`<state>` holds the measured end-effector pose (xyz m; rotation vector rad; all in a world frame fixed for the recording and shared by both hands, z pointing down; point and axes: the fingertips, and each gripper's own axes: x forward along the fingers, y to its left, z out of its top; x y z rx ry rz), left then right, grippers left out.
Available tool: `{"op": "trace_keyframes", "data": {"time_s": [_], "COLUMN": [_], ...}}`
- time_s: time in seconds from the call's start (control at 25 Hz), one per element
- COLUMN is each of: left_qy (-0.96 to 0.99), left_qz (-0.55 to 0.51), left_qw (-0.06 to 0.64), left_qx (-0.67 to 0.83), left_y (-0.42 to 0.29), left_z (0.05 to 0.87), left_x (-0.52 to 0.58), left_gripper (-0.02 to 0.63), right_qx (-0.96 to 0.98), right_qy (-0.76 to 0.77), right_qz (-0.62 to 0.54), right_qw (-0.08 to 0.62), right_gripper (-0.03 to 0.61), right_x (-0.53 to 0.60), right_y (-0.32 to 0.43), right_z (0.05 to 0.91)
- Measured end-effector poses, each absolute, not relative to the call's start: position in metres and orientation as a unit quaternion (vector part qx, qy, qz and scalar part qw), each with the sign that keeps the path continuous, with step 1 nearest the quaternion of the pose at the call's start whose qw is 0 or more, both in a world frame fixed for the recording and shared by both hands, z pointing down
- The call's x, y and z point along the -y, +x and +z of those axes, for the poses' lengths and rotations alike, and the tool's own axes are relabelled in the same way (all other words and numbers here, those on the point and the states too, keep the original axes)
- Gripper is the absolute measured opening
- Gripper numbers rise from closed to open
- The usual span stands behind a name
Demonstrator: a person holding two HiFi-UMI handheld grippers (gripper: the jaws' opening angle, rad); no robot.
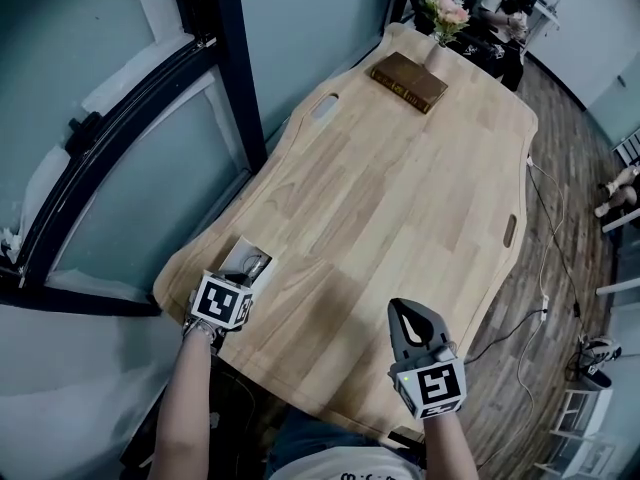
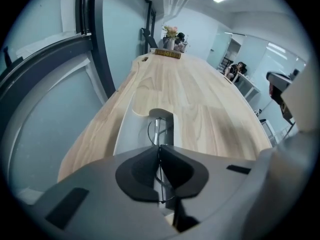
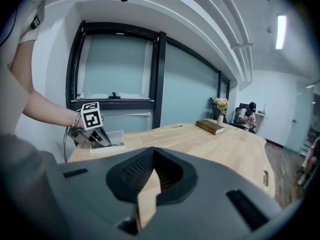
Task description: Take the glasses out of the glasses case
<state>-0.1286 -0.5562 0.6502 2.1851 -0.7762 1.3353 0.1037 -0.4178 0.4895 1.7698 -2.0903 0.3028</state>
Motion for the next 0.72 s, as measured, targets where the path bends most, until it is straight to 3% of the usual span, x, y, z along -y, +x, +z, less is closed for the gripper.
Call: {"op": "trace_keyframes", "data": {"time_s": [0.72], "left_qy": [0.838], "left_qz": [0.356], "left_qw": [0.160], "left_qx": [0.382], "left_y": [-0.141], "left_z": [0.549], "left_x": [0.543], "left_gripper": [0.023], "right_qx": [0.758], "right_qy": [0.626], "right_qz": [0.061], "right_qw": [0.172], "right_gripper": [0.011], "right_x": [0.395], "right_y": [0.077], "right_z": [0.457]}}
